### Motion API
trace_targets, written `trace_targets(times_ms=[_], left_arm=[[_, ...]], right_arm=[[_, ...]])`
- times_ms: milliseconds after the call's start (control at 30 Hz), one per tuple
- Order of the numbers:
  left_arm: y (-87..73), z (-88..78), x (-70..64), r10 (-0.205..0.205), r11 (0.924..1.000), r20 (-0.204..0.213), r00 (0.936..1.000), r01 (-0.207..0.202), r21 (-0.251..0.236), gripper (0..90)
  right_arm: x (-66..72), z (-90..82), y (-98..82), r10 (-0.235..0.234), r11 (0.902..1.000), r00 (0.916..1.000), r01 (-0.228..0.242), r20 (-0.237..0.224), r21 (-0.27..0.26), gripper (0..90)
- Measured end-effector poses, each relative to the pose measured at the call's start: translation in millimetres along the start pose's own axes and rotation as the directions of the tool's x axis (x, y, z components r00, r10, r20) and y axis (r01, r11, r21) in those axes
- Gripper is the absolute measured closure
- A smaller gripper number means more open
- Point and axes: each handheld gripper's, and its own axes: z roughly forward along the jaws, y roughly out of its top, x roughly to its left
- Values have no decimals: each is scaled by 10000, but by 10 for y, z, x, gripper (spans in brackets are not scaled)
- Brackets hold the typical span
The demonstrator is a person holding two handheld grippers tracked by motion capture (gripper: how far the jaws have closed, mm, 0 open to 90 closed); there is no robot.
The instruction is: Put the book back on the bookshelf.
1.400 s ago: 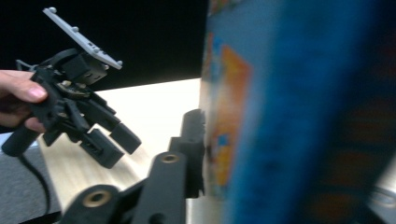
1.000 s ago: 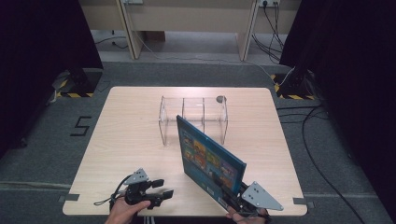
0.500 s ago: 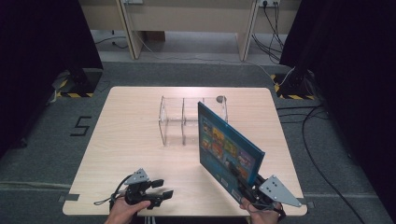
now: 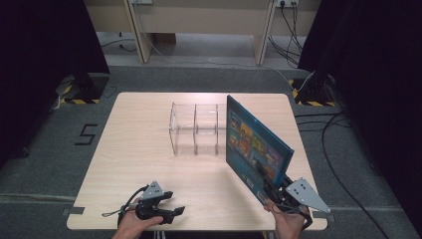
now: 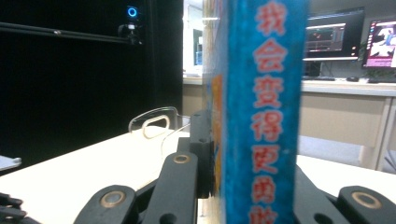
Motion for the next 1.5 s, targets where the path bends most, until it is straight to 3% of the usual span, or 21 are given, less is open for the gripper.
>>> trace_targets(times_ms=[100, 333, 533, 567, 800, 1200, 1367, 1500], left_arm=[[0, 3, 2, 29, 10000, -93, 10000, -29, 42, 215], [-18, 46, 7, 517, 9974, -692, 9963, -480, 542, 154], [-21, 63, 17, 657, 9960, -710, 9953, -611, 660, 155], [-21, 64, 19, 658, 9960, -708, 9953, -612, 655, 155], [-23, 68, 32, 844, 9946, -827, 9930, -789, 676, 155], [-34, 88, 25, 1320, 9895, -1075, 9854, -1246, 730, 145], [-37, 90, 21, 1367, 9890, -1084, 9847, -1294, 719, 144], [-38, 94, 19, 1416, 9883, -1076, 9841, -1343, 720, 144]], right_arm=[[-27, 72, 2, 10, 10000, 9999, -9, 113, -34, 822], [-96, 249, -2, 270, 9996, 9993, -269, 271, -60, 822], [-110, 432, -11, 177, 9998, 9991, -176, 383, -28, 822], [-113, 494, -17, 381, 9992, 9980, -376, 507, -112, 822], [-158, 675, -4, 675, 9971, 9945, -645, 799, -401, 822], [-209, 953, -30, 349, 9988, 9904, -300, 1335, -382, 821], [-235, 1054, -64, 497, 9984, 9870, -449, 1527, -348, 821], [-246, 1133, -88, 130, 9997, 9842, -92, 1766, -224, 821]])
